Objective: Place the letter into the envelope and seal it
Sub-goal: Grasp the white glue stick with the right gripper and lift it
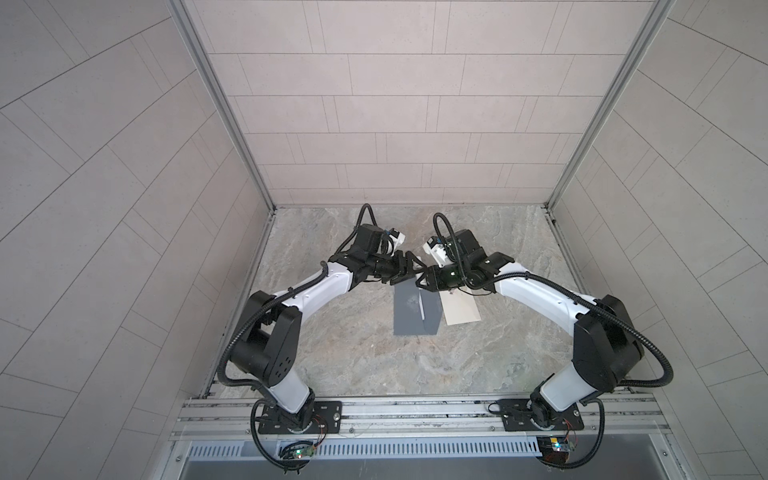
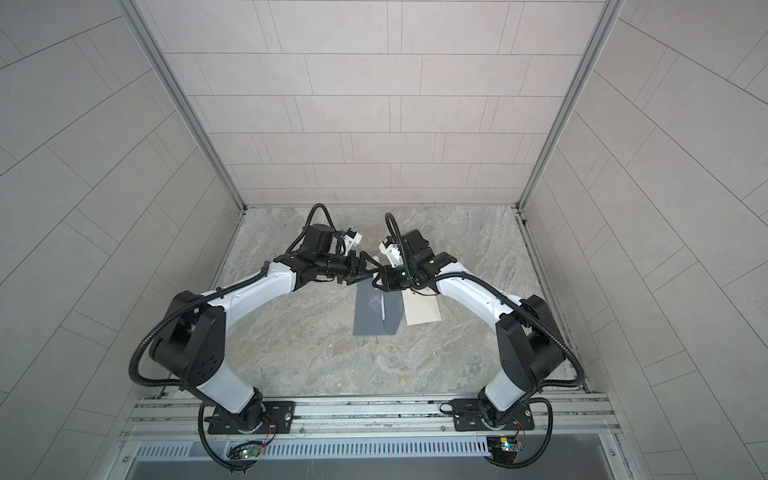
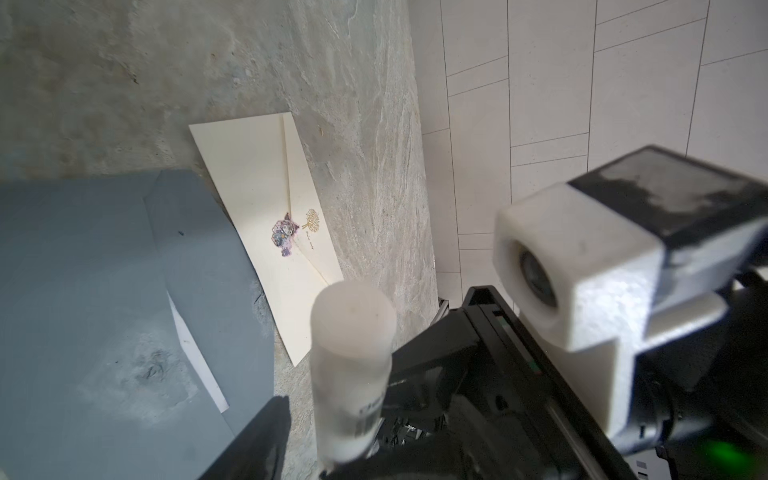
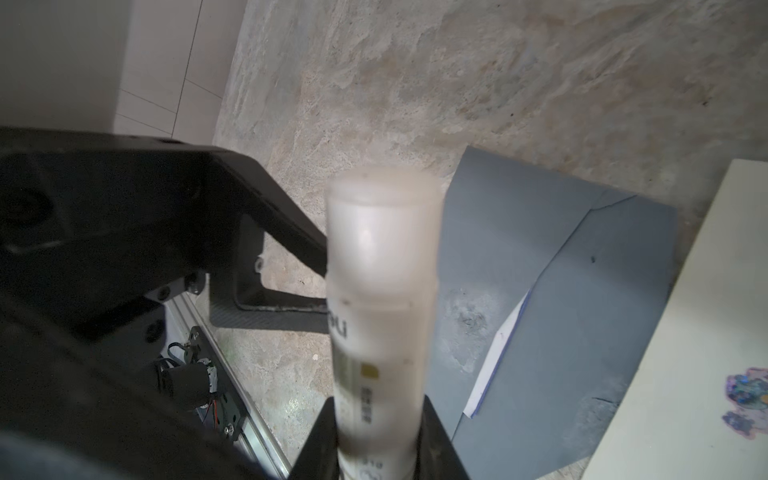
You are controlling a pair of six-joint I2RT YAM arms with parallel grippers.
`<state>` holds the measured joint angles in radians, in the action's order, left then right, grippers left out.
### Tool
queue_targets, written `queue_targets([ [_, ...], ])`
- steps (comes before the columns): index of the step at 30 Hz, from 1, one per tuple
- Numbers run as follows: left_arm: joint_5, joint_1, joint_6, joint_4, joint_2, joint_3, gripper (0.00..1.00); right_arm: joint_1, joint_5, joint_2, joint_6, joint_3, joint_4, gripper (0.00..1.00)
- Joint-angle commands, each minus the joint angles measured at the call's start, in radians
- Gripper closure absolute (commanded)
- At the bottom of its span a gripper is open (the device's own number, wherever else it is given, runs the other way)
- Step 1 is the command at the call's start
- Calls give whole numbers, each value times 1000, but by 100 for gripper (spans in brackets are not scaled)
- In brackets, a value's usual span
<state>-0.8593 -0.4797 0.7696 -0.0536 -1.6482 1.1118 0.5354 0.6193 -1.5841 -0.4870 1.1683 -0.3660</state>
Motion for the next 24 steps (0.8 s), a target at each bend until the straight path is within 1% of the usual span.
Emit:
queue_targets([
  [1, 3, -8, 16, 44, -32, 28, 38, 10, 46, 4, 2, 31, 18, 100],
  [2, 8, -8, 27, 53, -37, 30, 42, 9, 54, 8, 3, 33, 16, 100],
  [5, 15, -8, 35, 49, -45, 41, 62, 9, 59, 19, 17, 36, 8, 100],
  [8, 22, -8, 44, 47, -40, 45, 86, 0, 54, 25, 29, 43, -15, 100],
  [9, 31, -8, 50, 43, -38, 45, 92, -6, 49, 28, 34, 46, -26, 100],
  [10, 43, -8, 58, 41, -33, 45, 95, -13, 40, 31, 34, 49, -35, 98],
  [11, 65, -5, 71, 35, -27, 46, 97, -22, 28, 36, 33, 48, -43, 92],
  [12, 90, 0, 93, 25, -24, 47, 99, -32, 16, 43, 32, 48, -51, 82],
  [14, 146, 11, 157, 11, -14, 49, 100, -46, -11, 59, 31, 47, -59, 67],
  [16, 205, 11, 238, 60, 9, 25, 100, -52, -39, 74, 17, 42, -49, 59],
  [19, 259, 11, 351, 127, 39, 2, 100, -52, -60, 96, -29, 25, 16, 54],
  [21, 306, 10, 427, 155, 62, -13, 100, -51, -65, 110, -59, 10, 72, 54],
  [24, 333, 11, 552, 225, 81, -36, 100, -44, -89, 126, -91, -4, 143, 54],
])
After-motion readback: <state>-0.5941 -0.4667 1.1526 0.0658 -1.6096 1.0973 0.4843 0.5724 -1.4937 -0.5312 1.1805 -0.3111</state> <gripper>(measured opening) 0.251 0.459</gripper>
